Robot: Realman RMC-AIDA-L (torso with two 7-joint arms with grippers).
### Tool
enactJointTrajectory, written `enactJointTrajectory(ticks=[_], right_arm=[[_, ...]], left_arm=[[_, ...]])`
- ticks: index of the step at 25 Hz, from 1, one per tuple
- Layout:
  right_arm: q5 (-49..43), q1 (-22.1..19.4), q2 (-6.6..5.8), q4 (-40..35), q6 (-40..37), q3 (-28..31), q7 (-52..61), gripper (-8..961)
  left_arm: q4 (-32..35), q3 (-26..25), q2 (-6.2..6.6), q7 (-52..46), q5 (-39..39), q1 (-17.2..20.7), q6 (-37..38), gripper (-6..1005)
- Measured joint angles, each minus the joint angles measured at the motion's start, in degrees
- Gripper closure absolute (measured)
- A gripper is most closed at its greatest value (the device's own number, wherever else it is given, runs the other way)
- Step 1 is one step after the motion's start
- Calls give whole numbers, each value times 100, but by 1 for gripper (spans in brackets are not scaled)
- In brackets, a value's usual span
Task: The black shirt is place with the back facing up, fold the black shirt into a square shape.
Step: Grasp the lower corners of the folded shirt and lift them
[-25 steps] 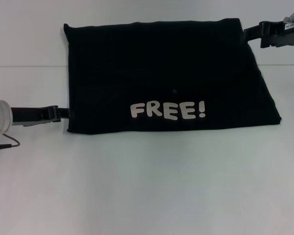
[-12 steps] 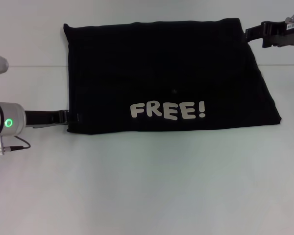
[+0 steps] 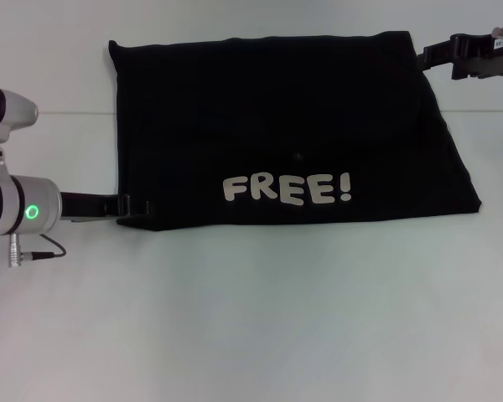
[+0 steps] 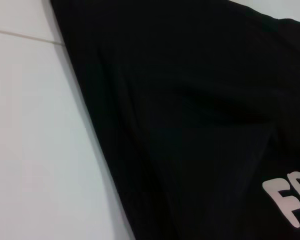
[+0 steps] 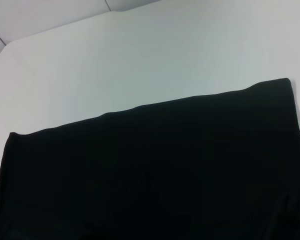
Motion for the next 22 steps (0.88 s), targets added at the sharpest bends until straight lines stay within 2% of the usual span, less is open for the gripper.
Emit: enactJointTrajectory(ticks=[4,10,16,17,22], right_arm=[[-7,-2,-1,0,-10,-1,-8,261],[-27,-54,-24,-27,-176,-4,-15,260],[-140,-331,-155,-180,-1068,-3,-140,261],[-194,-397,-181,-193,-1196,-3,-143,262],[-431,-799,-250,-206,-1488,0,-187,261]], left_arm=[[16,34,17,-181,12,-7,14,564],[88,15,44,-212,17,-34,138,771],[187,-30,108,-305,17,-101,488,983],[199,-40,168,-396,17,-162,632,996],[236,-44,200,-490,17,-209,678,996]])
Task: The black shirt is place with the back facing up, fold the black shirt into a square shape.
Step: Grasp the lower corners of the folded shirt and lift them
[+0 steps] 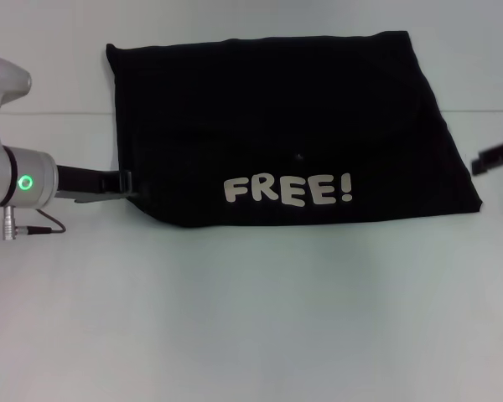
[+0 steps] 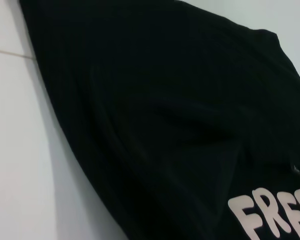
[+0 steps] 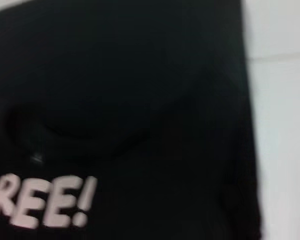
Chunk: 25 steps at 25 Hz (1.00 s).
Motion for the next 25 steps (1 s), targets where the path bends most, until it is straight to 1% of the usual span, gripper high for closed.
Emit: enactJointTrajectory(ticks=[2,4,5,7,8,9,12,15,18,25], right_arm=[[-8,-144,5,-1,121,0,-44,260],[-1,-261,51,1,338,1,-107,261],[15,-303,92,8,458,0,-161,261],[40,-374,216,55,765,0,-318,262],[37,-406,346,124,1043,-1,-456,262],[37,-406,346,124,1043,-1,-456,263],[42,-414,505,244,1428,0,-689,264],[67,-416,618,289,1640,0,-886,265],[75,-418,672,304,1756,6,-994,266],[213,-389,688,593,2081,3,-1215,267]], left_arm=[[11,0,8,-13,0,-17,-31,997],[12,1,11,-13,0,-36,-73,997],[12,2,11,-14,0,-45,-85,997],[13,1,13,-16,0,-63,-105,997],[14,0,14,-21,0,-66,-115,997],[14,0,14,-21,0,-66,-115,997],[14,1,15,-25,-2,-68,-119,996],[14,1,16,-26,-12,-70,-121,996],[14,2,16,-28,-33,-71,-123,997],[12,1,17,-40,-47,-71,-127,997]])
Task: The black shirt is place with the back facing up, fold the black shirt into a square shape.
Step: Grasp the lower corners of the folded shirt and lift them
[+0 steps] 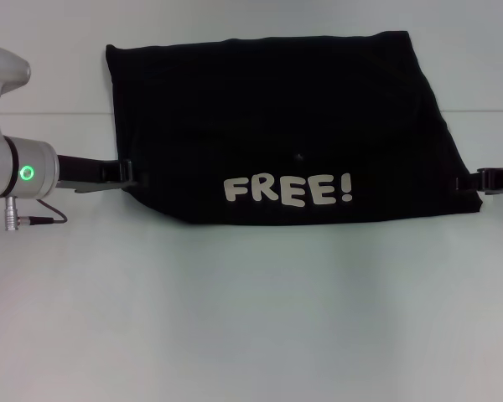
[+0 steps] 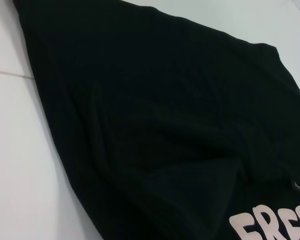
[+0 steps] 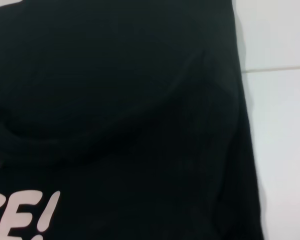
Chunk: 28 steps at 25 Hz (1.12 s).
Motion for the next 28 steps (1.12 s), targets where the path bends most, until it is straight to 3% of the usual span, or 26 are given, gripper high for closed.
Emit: enactJointTrajectory(ticks=[10,23,28], right_arm=[[8,117,198,280,453,-46,-165,267],[8,158,160,315,331,67,-97,286],[9,157,144,324,319,132,-95,506]], left_arm=[[1,1,0,-43,-7,0,-19,996],[3,0,0,-43,-8,-9,-15,997],[3,11,0,-43,-8,-14,-13,997]])
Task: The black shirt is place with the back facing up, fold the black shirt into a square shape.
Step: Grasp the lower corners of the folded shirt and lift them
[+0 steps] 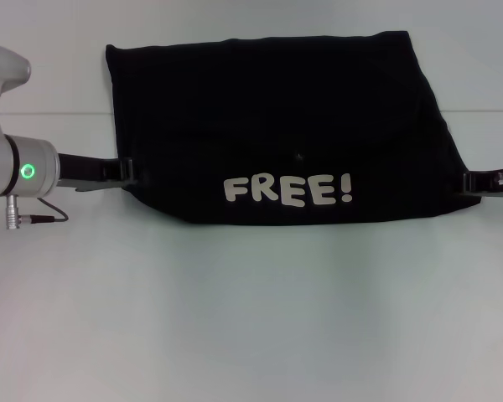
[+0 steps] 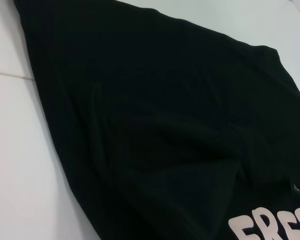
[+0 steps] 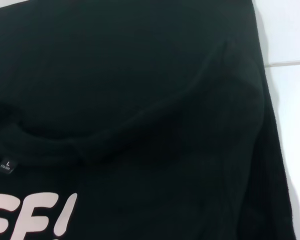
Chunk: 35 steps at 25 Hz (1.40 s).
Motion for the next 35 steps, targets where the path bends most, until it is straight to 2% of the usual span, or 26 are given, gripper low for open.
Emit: enactJointTrajectory(ticks=[3,8,12,13,16,22,27,30,35], right_arm=[[0,8,-9,16,1,6,1,708],[-2,-9,-28,-61,-133,12,111,918],[-41,-57,-68,-318,-453,-5,306,912],[-50,-86,-69,-424,-546,-15,364,911],[-211,-251,-31,-964,-1080,-28,693,907],[-1087,-659,217,-2290,-2664,-22,1386,898],[-1184,-1126,394,-3182,-3956,-10,1438,891],[-1136,-1461,489,-3634,-4608,-71,1362,887],[-1082,-1743,488,-3686,-5218,-79,1213,879]], left_arm=[[0,8,0,0,0,-5,0,997],[2,13,0,0,1,-11,59,996],[7,25,39,-25,29,-69,212,996],[9,20,107,-97,119,-152,514,996],[48,-7,174,-183,254,-232,906,997],[323,-26,299,-298,428,-170,2214,997],[565,-113,363,10,838,-58,3615,997],[596,-229,363,242,1082,41,4237,996],[608,-208,273,625,1410,202,4999,996]])
